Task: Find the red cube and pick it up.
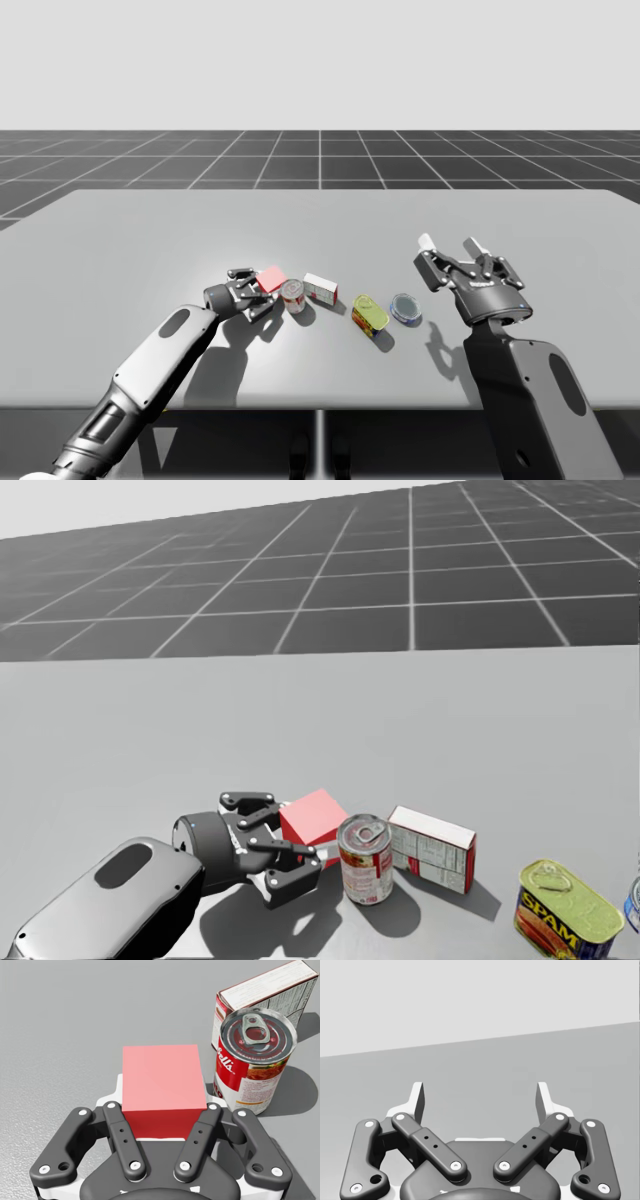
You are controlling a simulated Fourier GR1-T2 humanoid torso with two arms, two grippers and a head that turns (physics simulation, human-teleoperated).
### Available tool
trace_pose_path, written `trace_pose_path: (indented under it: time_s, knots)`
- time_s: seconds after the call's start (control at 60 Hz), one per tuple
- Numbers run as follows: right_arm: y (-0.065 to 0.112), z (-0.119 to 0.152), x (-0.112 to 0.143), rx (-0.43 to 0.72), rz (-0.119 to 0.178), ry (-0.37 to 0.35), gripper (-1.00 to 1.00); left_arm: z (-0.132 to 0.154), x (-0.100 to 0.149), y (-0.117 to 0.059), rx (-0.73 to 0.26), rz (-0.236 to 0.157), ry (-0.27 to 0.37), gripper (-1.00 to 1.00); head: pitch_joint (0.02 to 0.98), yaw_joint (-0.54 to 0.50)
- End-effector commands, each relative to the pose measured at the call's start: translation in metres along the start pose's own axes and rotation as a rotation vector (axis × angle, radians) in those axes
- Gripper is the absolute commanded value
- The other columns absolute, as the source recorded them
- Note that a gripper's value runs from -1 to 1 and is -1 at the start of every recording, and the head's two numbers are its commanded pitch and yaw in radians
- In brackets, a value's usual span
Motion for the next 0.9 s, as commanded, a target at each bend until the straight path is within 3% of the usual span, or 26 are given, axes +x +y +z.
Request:
trace_pose_path:
  time_s: [0.017,0.183,0.417,0.9]
  knots:
    - [-0.001,-0.001,0.001,-0.003,0.001,-0.003,-1.0,0.0,-0.023,-0.015,-0.125,-0.004,0.079,0.99,0.513,0.2]
    - [-0.003,-0.003,0.001,-0.002,0.001,-0.006,-1.0,-0.001,-0.022,-0.016,-0.127,-0.011,0.082,0.97,0.445,0.19]
    - [-0.004,-0.003,0.002,-0.007,0.001,-0.014,-1.0,0.005,-0.008,-0.015,-0.103,-0.048,0.068,0.99,0.441,0.19]
    - [-0.005,-0.003,0.003,-0.01,-0.009,-0.013,-1.0,0.019,0.054,-0.002,-0.022,-0.181,0.014,1.0,0.437,0.19]
